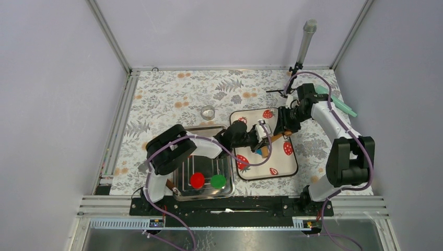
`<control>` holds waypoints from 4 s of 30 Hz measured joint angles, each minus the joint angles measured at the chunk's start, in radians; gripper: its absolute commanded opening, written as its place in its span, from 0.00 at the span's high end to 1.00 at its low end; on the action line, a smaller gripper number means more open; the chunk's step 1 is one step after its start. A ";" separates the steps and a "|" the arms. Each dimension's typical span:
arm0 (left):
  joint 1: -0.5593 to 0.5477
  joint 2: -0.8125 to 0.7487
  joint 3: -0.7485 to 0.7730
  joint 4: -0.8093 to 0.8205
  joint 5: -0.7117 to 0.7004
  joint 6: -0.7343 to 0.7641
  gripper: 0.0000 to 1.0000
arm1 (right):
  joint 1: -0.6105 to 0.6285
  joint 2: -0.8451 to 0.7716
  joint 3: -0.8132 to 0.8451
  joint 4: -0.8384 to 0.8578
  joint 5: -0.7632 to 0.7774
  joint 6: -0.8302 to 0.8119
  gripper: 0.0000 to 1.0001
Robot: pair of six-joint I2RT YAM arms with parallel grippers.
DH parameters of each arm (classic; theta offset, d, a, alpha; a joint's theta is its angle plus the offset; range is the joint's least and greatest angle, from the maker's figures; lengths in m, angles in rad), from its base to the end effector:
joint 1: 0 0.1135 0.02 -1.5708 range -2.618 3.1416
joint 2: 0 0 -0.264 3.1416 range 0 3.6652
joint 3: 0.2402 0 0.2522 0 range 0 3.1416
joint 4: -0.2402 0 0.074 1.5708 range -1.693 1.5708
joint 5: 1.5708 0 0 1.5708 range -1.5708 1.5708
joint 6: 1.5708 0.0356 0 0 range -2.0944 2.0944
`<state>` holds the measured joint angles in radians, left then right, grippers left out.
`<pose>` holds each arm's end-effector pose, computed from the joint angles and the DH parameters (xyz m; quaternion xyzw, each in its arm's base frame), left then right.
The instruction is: Roll out the dumpling wrappers from the dough
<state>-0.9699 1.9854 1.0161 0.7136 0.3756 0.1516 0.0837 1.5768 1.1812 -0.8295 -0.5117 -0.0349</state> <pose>0.2256 -0.3522 0.1600 0.5102 0.5978 -0.3744 0.4921 0.3038 0.0430 0.2396 -0.0999 0.9488 0.2533 0.1603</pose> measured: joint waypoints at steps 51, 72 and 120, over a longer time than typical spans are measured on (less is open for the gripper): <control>-0.016 -0.161 0.047 -0.344 -0.157 -0.309 0.41 | -0.144 -0.059 0.050 -0.068 0.308 -0.152 1.00; 0.144 0.131 0.409 -0.896 -0.087 -0.877 0.76 | -0.144 -0.054 0.053 -0.069 0.306 -0.153 1.00; 0.184 0.136 0.337 -0.741 -0.033 -0.982 1.00 | -0.360 0.009 0.103 -0.095 0.390 -0.278 1.00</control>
<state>-0.7856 2.1216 1.3533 -0.0277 0.3428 -0.8307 -0.2768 1.5860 1.2839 -0.9241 -0.1215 -0.3134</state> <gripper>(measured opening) 0.109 0.393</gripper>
